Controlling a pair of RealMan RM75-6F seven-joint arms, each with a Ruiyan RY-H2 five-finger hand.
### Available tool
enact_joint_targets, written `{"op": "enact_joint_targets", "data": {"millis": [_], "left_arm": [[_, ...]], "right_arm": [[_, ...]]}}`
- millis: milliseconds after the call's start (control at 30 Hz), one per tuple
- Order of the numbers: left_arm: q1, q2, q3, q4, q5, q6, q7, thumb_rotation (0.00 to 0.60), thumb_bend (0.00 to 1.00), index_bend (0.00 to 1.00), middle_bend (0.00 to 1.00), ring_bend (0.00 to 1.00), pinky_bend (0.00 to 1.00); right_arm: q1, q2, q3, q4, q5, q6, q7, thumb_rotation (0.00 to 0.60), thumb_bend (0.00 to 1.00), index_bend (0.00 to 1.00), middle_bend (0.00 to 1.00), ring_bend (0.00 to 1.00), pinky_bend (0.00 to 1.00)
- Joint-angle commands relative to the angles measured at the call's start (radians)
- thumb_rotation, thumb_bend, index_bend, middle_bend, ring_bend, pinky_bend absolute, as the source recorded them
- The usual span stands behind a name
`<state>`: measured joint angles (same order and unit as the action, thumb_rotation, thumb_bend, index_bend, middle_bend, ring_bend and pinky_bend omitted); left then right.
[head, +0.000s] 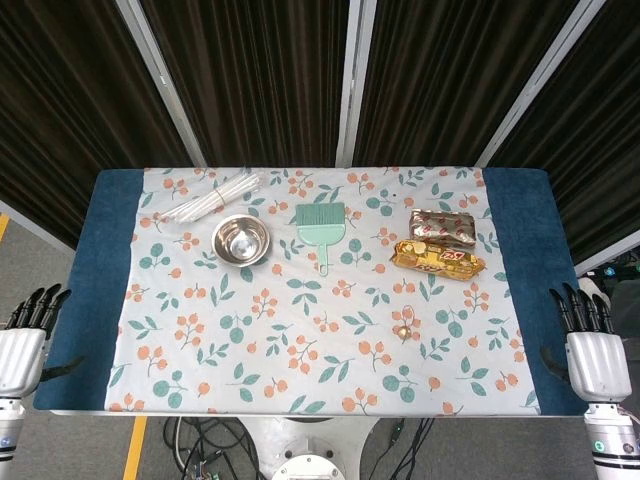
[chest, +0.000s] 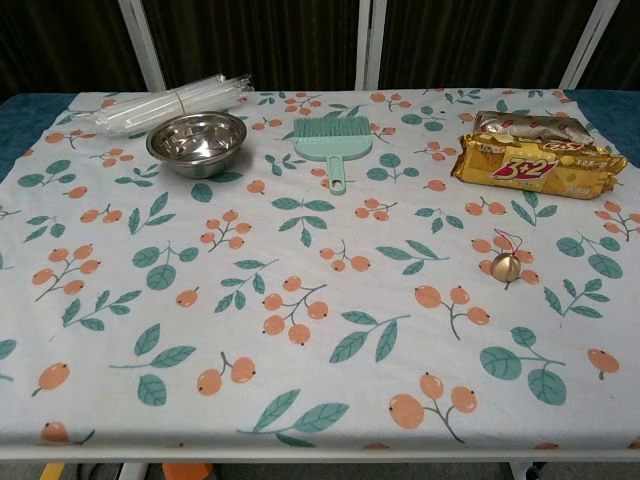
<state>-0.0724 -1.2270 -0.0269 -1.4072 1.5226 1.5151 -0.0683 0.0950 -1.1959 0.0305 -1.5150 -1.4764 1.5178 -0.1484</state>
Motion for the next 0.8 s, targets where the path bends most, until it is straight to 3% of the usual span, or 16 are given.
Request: {"op": "enact_joint_targets", "data": {"millis": [33, 300, 467, 800], "left_arm": [[-0.001, -0.004, 0.0, 0.002, -0.004, -0.006, 0.002, 0.6, 0.04, 0.09, 0.04, 0.0, 0.14], [-0.002, -0.017, 0.004, 0.013, 0.003, -0.007, -0.007, 0.6, 0.04, 0.09, 0.04, 0.0, 0.14], [-0.003, -0.021, 0.012, 0.032, 0.017, -0.006, -0.026, 0.6, 0.04, 0.09, 0.04, 0.0, 0.14], [0.003, -0.023, 0.008, 0.042, 0.006, -0.002, -0.039, 0.6, 0.04, 0.09, 0.04, 0.0, 0.14]], "right_arm": [[0.003, 0.001, -0.002, -0.001, -0.001, -0.016, 0.004, 0.6, 0.2, 0.0, 0.0, 0.0, 0.0], [0.038, -0.011, -0.014, -0.029, -0.027, -0.088, -0.039, 0.6, 0.2, 0.0, 0.0, 0.0, 0.0], [0.111, -0.025, -0.017, -0.103, -0.034, -0.21, -0.205, 0.6, 0.21, 0.0, 0.0, 0.0, 0.0], [0.314, -0.137, 0.053, -0.19, 0.098, -0.484, -0.515, 0.6, 0.25, 0.0, 0.0, 0.0, 0.0]]}}
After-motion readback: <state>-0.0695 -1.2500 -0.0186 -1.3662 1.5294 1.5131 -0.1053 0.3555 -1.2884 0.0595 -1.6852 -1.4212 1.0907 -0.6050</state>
